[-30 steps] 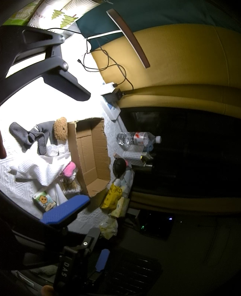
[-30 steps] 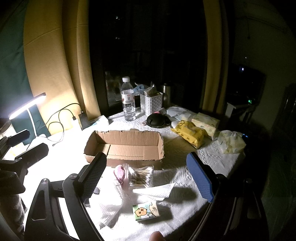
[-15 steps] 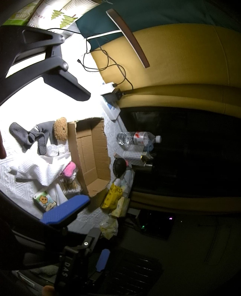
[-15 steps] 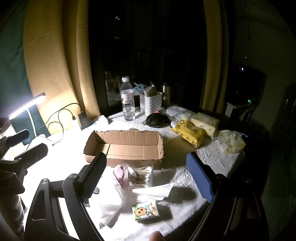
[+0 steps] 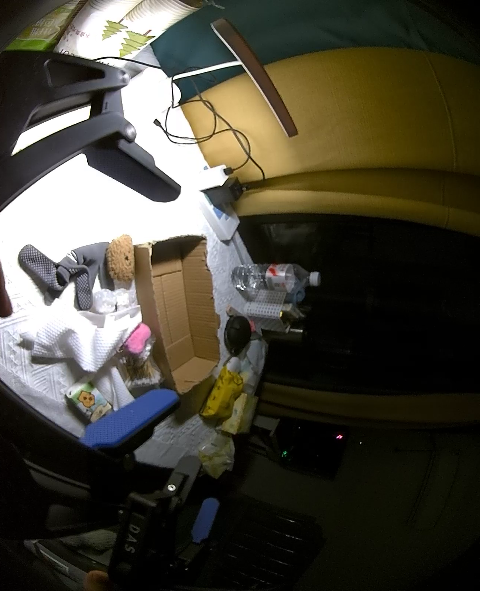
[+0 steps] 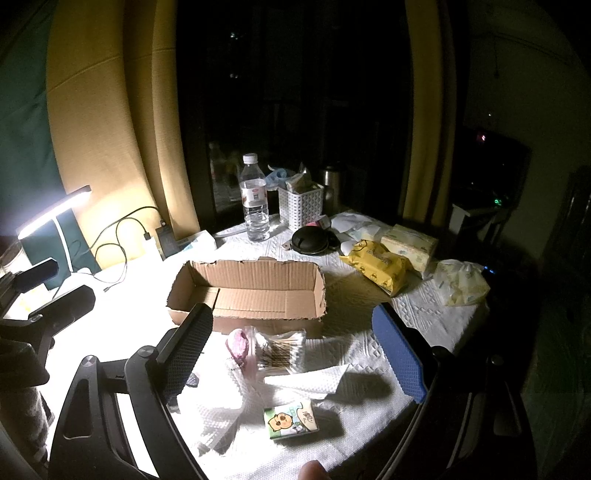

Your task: Organize soft objects

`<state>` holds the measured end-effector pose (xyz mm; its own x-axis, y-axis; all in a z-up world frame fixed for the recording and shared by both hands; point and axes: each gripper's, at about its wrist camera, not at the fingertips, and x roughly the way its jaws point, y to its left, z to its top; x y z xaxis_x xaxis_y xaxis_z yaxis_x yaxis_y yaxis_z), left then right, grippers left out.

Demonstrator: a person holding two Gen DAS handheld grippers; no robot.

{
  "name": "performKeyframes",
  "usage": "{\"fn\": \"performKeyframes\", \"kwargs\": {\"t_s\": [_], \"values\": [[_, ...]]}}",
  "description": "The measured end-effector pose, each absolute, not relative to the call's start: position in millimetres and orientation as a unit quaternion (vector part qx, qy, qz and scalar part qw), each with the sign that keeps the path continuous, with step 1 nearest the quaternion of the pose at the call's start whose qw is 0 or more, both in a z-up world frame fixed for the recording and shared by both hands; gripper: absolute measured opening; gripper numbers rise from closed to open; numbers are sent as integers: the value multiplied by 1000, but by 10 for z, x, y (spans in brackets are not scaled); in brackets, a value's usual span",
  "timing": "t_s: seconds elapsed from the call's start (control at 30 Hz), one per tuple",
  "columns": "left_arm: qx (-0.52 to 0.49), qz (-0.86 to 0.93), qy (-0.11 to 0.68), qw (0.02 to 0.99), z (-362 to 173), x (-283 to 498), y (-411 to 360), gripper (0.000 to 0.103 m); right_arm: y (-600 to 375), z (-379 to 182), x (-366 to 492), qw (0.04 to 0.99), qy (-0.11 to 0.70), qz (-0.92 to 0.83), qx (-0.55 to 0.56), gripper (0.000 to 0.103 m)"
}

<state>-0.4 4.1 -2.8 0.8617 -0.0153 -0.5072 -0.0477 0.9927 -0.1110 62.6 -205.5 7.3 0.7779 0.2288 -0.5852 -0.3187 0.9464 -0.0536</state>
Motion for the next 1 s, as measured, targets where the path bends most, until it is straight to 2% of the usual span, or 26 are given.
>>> {"fn": "performKeyframes", "kwargs": {"t_s": [0.77, 1.0], "values": [[-57, 8, 266, 962, -37, 8, 32, 102, -2070, 77, 652, 940, 300, 145, -75, 90], [-43, 23, 286, 957, -158, 148, 49, 102, -2123, -87, 715, 935, 310, 153, -77, 90]]}}
